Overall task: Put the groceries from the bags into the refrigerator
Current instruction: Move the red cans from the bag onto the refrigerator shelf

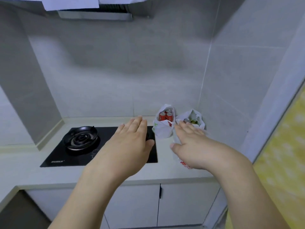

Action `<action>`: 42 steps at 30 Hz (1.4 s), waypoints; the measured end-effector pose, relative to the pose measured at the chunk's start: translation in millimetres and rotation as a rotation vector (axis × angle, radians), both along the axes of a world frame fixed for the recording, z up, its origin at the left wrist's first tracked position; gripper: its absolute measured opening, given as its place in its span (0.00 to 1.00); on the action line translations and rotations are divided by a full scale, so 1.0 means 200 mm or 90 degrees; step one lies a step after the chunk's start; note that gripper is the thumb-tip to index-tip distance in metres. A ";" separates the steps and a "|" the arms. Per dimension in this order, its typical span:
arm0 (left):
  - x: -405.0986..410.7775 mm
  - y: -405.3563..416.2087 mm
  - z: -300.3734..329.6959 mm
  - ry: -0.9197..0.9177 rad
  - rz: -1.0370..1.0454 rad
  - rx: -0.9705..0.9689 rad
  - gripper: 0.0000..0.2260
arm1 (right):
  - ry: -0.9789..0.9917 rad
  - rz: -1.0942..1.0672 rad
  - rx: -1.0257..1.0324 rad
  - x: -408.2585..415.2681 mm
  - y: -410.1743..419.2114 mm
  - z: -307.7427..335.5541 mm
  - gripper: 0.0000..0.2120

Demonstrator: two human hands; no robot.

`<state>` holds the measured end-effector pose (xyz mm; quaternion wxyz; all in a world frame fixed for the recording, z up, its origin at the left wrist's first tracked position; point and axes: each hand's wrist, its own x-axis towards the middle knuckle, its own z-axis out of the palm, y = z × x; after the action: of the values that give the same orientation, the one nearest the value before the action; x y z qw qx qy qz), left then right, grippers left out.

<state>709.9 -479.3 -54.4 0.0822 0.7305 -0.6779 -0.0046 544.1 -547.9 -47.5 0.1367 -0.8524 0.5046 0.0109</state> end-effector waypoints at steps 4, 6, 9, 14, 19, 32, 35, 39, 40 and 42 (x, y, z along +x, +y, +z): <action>0.08 -0.15 -0.03 -0.005 0.025 0.009 0.28 | 0.022 0.029 0.006 0.09 -0.18 -0.02 0.30; 0.11 -0.24 -0.05 -0.004 0.037 0.007 0.28 | 0.028 0.042 0.001 0.14 -0.29 -0.05 0.31; 0.15 -0.40 -0.06 -0.010 0.049 0.004 0.28 | 0.024 0.057 -0.004 0.18 -0.48 -0.06 0.31; 0.18 -0.73 -0.04 -0.012 0.049 -0.002 0.28 | -0.006 0.053 -0.011 0.20 -0.81 -0.05 0.30; 0.22 -1.03 -0.06 -0.001 0.042 -0.008 0.29 | 0.003 0.041 -0.015 0.24 -1.12 -0.08 0.30; 0.65 -1.63 -0.11 0.012 0.001 0.045 0.29 | -0.004 0.018 0.021 0.69 -1.71 -0.16 0.30; 0.74 -1.76 -0.13 0.020 -0.011 0.042 0.29 | -0.004 0.008 0.027 0.75 -1.81 -0.18 0.30; 0.76 -1.92 -0.17 0.040 -0.049 0.034 0.29 | -0.004 -0.005 0.041 0.77 -1.95 -0.23 0.30; 0.76 -1.96 -0.18 0.045 -0.058 0.028 0.29 | -0.001 -0.006 0.044 0.77 -1.99 -0.24 0.30; 0.75 -2.04 -0.20 0.059 -0.064 0.011 0.28 | 0.001 -0.005 0.048 0.76 -2.07 -0.26 0.30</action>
<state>860.8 -887.3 -93.6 0.1072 0.6952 -0.7092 -0.0485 696.9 -961.7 -98.7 0.1684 -0.8448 0.5070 0.0297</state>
